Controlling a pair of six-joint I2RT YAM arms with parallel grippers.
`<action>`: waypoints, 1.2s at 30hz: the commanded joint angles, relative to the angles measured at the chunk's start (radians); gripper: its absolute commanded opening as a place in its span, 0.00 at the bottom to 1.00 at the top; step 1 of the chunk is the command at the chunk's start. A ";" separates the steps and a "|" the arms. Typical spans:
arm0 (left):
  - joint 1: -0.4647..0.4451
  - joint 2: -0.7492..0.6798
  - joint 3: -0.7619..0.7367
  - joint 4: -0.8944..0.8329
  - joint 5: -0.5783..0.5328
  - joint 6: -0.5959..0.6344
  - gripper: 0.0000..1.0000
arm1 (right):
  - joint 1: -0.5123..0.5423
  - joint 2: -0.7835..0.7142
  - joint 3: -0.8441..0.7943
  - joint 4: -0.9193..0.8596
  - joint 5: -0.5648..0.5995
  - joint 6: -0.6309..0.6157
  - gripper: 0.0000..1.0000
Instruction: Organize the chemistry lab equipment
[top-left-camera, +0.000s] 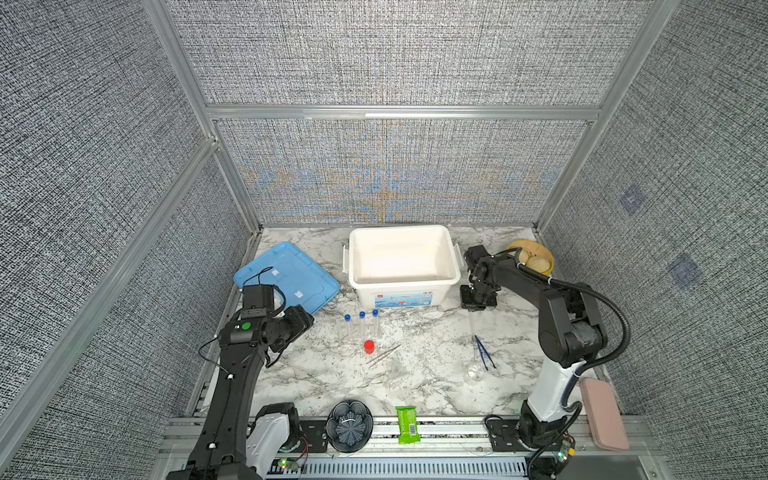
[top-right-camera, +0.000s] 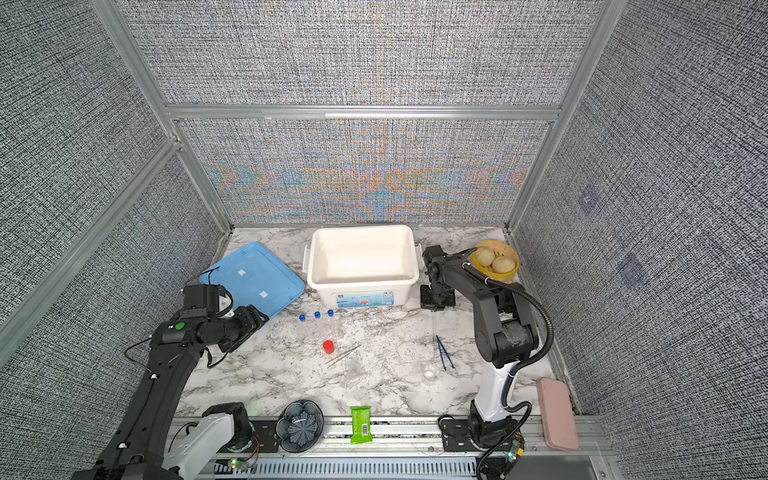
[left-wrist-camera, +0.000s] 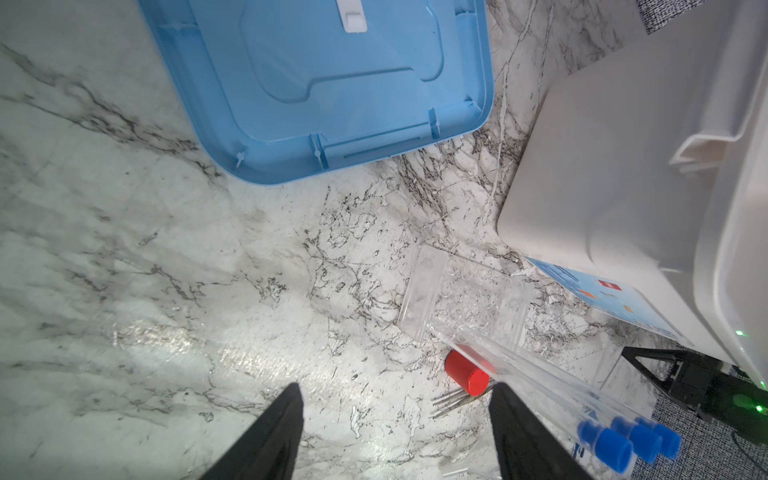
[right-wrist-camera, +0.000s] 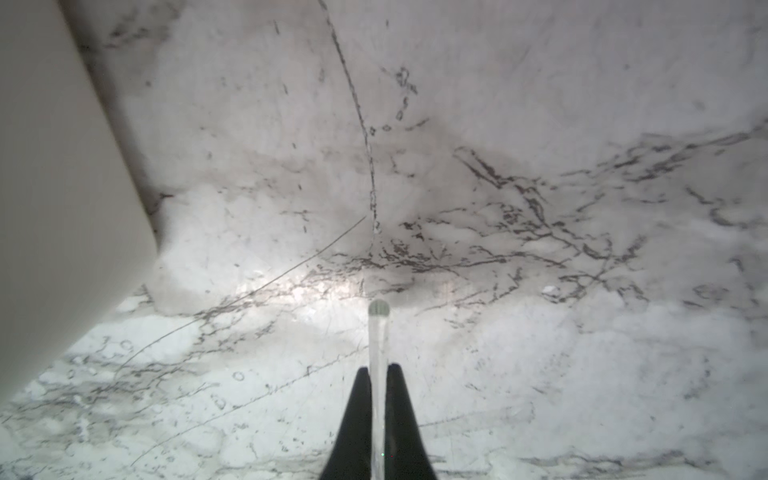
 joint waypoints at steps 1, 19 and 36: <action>0.001 -0.010 -0.001 -0.018 -0.006 -0.007 0.73 | 0.000 -0.030 -0.009 0.001 0.025 -0.011 0.01; 0.001 -0.026 0.060 -0.050 0.006 -0.006 0.73 | 0.008 -0.057 -0.065 0.100 0.037 -0.071 0.00; -0.192 -0.097 0.321 0.120 0.376 -0.025 0.65 | 0.000 -0.040 -0.105 0.147 -0.067 -0.070 0.00</action>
